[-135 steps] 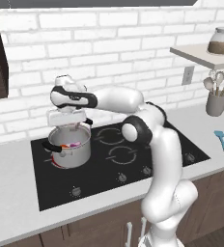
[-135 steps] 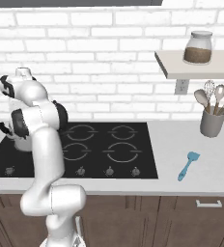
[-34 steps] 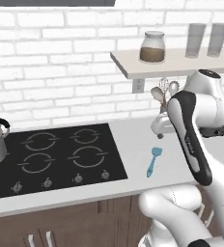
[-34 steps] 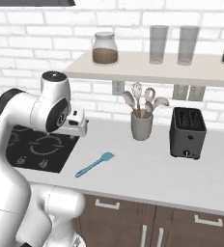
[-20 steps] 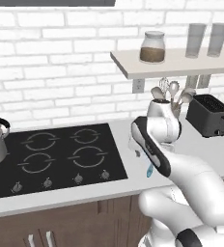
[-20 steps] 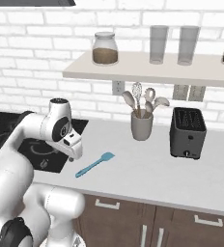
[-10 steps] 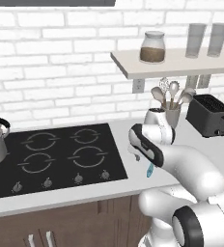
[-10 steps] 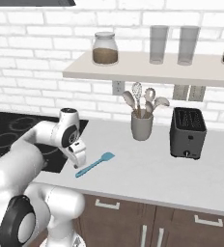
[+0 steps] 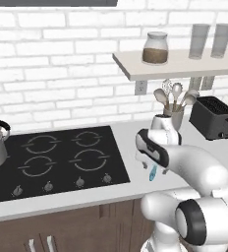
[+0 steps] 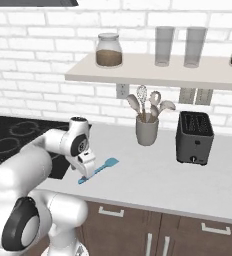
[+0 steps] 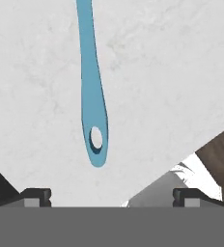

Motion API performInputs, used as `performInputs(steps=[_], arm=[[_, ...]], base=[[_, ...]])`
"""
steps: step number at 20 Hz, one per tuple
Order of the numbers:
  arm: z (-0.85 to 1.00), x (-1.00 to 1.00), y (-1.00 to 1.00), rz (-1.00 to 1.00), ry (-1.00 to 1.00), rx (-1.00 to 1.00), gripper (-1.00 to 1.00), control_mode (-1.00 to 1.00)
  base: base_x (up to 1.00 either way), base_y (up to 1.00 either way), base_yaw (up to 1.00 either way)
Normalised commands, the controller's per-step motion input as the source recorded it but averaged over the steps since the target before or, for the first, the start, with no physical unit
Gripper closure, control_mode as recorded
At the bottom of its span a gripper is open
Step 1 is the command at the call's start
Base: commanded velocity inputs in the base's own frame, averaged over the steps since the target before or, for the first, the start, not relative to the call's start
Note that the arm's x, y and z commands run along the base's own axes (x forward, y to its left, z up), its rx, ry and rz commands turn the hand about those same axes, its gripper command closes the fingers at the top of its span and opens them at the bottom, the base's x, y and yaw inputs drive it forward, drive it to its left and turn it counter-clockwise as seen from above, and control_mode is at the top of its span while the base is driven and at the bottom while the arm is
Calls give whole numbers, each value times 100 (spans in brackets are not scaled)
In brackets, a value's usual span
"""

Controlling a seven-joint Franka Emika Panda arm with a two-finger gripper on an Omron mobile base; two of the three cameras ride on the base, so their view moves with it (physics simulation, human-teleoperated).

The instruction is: Put the squash and onion in the pot. Retrieve the spatula and lightly stir the vegetables in the pot.

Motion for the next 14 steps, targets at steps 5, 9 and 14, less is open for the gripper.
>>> performInputs(steps=[5, 9, 14], arm=[[-22, 9, -8, 0, 7, 0, -100, -100], [-22, 14, -6, 0, 5, 0, -100, -100], [-21, 11, 0, 0, 0, 0, -100, -100]], base=[[0, 0, 0], [0, 0, 0], [0, 0, 0]])
